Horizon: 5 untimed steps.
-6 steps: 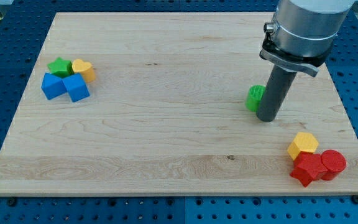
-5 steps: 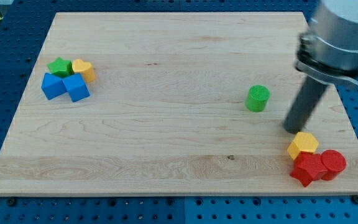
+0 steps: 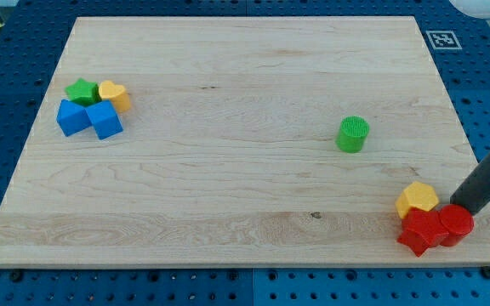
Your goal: Place hexagon to the bottom left of green circle
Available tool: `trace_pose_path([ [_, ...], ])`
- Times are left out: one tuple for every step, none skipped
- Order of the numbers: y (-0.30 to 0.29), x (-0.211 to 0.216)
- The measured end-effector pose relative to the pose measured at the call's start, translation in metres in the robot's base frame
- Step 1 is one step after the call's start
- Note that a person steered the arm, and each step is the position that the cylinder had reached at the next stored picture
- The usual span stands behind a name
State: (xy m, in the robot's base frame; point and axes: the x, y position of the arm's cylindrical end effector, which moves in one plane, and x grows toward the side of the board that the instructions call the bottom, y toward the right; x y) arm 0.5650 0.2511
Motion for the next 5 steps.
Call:
trace_pose_path([
  [-0.008, 0.007],
  [-0.01, 0.011],
  [-0.018, 0.011],
  [-0.05, -0.005],
  [-0.087, -0.045],
])
